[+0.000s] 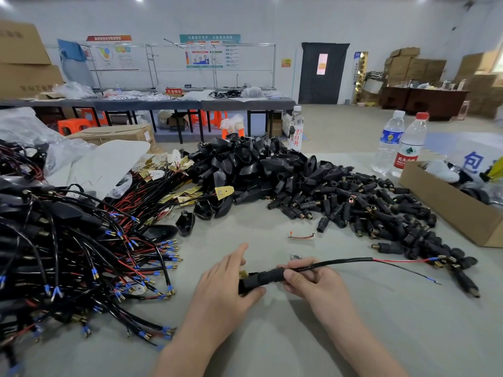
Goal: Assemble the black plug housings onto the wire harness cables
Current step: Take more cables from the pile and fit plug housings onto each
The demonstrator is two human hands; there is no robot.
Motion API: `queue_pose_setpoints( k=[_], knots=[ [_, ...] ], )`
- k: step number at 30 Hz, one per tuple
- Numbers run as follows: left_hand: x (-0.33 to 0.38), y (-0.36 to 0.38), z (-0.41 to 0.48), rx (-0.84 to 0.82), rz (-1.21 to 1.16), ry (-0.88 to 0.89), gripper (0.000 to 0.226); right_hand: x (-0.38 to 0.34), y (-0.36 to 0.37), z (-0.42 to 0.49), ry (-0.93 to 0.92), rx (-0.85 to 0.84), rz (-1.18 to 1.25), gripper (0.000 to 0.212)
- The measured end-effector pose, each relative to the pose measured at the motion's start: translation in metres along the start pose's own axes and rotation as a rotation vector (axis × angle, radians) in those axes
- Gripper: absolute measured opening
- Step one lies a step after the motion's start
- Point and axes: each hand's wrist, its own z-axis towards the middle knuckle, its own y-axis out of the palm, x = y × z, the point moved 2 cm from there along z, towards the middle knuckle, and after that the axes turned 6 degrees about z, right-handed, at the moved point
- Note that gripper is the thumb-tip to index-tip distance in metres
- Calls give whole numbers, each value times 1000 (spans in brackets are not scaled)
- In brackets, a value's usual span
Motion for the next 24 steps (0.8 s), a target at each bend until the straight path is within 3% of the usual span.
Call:
queue_pose_setpoints(
  k=[4, 11, 16, 24],
  knots=[
    [-4, -1, 2, -23, -184, -58, 83, -3, -3, 0, 13, 3, 33, 9],
    [-11, -7, 6, 3, -813, -259, 76, -12, -10, 1, 16, 41, 261, 13],
    [-7, -7, 9, 27, -993, -328, 54, -13, -9, 0, 11, 27, 288, 13],
    [3, -5, 7, 43, -993, -349, 54, -11, -7, 0, -13, 45, 230, 10]
  ],
)
